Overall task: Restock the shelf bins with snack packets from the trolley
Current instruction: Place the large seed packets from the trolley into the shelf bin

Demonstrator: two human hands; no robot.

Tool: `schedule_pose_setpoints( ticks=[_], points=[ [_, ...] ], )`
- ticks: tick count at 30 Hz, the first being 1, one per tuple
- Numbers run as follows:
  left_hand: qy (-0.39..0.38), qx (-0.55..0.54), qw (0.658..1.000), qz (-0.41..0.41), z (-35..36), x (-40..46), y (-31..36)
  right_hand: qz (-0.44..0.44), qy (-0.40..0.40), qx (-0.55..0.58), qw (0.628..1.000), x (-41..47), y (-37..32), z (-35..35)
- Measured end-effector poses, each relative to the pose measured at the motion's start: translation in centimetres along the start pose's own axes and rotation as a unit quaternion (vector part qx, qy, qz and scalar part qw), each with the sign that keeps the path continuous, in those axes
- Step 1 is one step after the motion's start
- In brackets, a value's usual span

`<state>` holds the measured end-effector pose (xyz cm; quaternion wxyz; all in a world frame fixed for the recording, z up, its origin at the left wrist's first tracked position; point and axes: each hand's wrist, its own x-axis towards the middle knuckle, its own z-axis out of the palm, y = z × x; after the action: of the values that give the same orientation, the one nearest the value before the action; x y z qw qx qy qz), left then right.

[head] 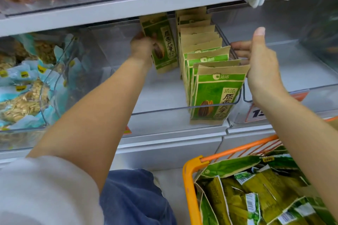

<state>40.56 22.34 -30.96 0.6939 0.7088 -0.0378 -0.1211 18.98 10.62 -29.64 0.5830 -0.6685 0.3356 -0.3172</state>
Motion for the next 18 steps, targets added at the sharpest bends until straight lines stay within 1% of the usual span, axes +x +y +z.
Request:
schedule_pose_setpoints(
  ticks=[3,6,9,11,13,18],
  points=[
    [0.001,0.001,0.999,0.040,1.6,0.0,0.0,-0.006,-0.004,0.002,1.000,0.1,0.1,-0.1],
    [0.033,0.040,0.999,0.014,1.7,1.1,-1.0,-0.014,-0.003,0.002,1.000,0.2,0.3,-0.1],
    [0.060,0.130,0.989,-0.039,1.1,1.9,-3.0,-0.021,-0.005,-0.003,1.000,0.2,0.4,-0.1],
    [0.050,0.177,0.982,-0.049,0.7,2.4,-4.0,-0.020,-0.008,0.000,1.000,0.2,0.4,-0.1],
    [0.037,0.189,0.980,-0.038,0.6,2.7,-4.3,-0.020,-0.008,0.000,1.000,0.1,0.3,0.0],
    [0.069,0.219,0.973,0.009,0.7,2.6,-4.2,-0.035,0.001,-0.020,0.999,0.0,0.5,0.0]
  ],
)
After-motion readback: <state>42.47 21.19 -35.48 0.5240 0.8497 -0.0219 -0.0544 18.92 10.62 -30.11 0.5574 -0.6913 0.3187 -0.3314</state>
